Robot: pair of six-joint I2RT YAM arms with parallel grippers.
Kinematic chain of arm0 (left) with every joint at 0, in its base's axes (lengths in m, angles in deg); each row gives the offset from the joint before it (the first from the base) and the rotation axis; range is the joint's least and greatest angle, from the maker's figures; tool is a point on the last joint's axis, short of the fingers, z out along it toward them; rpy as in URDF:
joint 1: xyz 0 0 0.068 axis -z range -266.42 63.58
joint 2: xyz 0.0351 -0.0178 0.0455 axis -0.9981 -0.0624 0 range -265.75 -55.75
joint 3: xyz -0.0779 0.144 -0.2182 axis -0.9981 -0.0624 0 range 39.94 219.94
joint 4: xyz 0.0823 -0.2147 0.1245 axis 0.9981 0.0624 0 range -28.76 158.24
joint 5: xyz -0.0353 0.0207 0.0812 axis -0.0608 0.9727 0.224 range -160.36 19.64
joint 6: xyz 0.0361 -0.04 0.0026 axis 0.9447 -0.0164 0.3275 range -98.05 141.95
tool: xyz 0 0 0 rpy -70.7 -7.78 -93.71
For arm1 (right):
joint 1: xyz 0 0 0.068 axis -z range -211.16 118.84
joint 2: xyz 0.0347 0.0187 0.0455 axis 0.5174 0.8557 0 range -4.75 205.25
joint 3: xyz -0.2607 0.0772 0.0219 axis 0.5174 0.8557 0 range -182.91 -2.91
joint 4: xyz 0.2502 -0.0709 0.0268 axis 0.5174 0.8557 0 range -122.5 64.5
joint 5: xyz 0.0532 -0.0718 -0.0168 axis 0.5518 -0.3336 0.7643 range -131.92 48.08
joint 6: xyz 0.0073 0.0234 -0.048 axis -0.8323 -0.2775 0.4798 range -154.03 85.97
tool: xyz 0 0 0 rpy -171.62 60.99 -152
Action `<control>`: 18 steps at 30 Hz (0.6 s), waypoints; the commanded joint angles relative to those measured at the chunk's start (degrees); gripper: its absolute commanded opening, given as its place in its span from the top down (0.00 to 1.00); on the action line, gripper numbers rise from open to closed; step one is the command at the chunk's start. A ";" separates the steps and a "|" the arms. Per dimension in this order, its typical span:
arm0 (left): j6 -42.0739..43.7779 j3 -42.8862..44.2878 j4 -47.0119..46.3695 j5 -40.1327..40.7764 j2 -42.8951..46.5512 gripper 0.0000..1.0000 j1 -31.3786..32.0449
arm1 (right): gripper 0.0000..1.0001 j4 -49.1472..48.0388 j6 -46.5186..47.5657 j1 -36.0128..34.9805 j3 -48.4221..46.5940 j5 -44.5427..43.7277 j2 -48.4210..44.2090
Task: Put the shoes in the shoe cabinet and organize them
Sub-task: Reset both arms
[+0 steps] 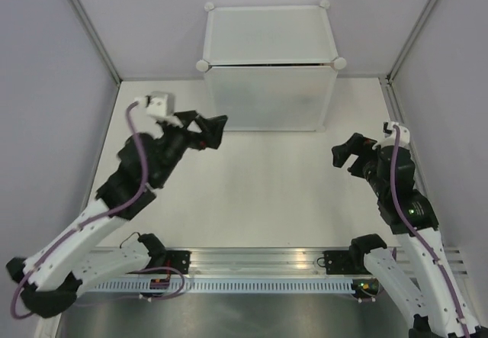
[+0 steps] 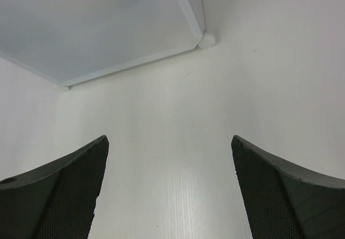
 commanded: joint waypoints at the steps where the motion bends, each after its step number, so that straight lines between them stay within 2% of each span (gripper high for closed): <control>1: 5.44 -10.78 4.95 9.84 15.52 0.00 -0.29 | 0.02 -2.33 2.07 -0.12 -3.75 1.49 6.75; 5: 11.68 -18.55 6.87 18.05 25.93 0.00 -0.29 | 0.02 -4.09 1.55 -0.12 -4.81 -0.53 9.92; 7: 12.13 -20.75 8.29 20.16 27.53 0.00 -0.29 | 0.02 -4.27 2.08 -0.12 -4.37 -2.80 10.72; 12: 10.46 -23.66 9.17 19.74 30.00 0.00 -1.17 | 0.02 -3.04 1.64 -0.12 -2.96 -8.08 13.80; 18: 10.28 -24.10 9.52 18.42 29.74 0.00 -1.43 | 0.02 -6.46 0.50 -1.09 0.46 -7.57 12.05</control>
